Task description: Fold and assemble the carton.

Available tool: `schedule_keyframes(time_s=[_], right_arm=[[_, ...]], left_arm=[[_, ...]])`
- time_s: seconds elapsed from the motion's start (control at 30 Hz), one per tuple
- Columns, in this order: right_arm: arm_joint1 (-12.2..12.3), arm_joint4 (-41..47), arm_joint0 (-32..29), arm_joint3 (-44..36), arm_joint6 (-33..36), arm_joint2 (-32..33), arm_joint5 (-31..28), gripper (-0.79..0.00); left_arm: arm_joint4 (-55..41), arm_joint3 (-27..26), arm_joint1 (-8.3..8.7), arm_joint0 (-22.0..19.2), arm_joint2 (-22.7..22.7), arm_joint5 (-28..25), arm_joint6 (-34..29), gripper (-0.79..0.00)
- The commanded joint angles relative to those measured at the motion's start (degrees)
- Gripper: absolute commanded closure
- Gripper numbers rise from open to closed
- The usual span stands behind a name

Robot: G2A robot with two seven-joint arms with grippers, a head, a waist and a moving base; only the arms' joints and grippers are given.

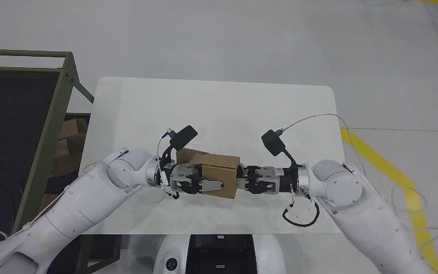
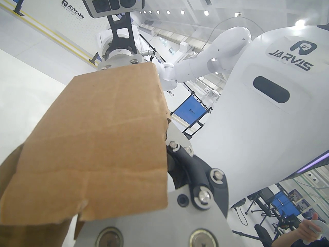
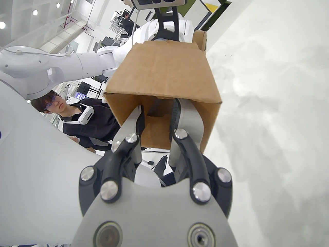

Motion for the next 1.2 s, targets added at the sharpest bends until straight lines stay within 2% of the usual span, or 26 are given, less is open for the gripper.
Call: schedule_keyframes(time_s=[0.0,0.27,0.73,0.93,1.03,1.07,1.1,1.13,1.17], right_arm=[[0.0,-0.1,-0.1,-0.1,-0.2,0.1,-0.1,-0.206],[0.5,-0.5,-2.6,-0.8,-0.9,2.3,-2.4,-0.215],[2.1,-0.2,-11.4,-3.0,-3.6,10.3,-9.3,-0.212],[2.5,-5.4,-16.5,-5.2,-10.3,15.2,-14.1,-0.259],[2.5,-8.8,-19.0,-6.6,-12.9,16.1,-15.9,-0.376],[2.5,-9.5,-19.3,-6.9,-13.3,16.2,-16.1,-0.496],[2.4,-10.3,-19.6,-7.1,-13.9,16.4,-16.1,-0.662],[2.4,-10.3,-19.6,-7.1,-13.9,16.4,-16.1,-0.785],[2.4,-10.3,-19.6,-7.1,-13.9,16.4,-16.1,-0.785]], left_arm=[[-0.1,0.0,-0.01,0.0,-0.1,0.0,0.0,0.0],[-0.3,0.1,-0.05,0.3,-0.6,0.0,0.0,0.0],[-0.1,0.0,-0.21,0.8,-1.4,0.0,0.0,0.0],[-0.1,0.2,-0.34,0.9,-1.4,0.0,0.0,0.0],[0.1,0.4,-0.41,0.9,-1.1,0.0,0.0,0.0],[0.2,0.4,-0.45,0.8,-1.1,0.0,0.0,0.0],[0.2,0.5,-0.46,0.8,-1.1,0.0,0.0,0.0],[0.2,0.5,-0.46,0.8,-1.1,0.0,0.0,0.0],[0.2,0.5,-0.46,0.8,-1.1,0.0,0.0,0.0]])
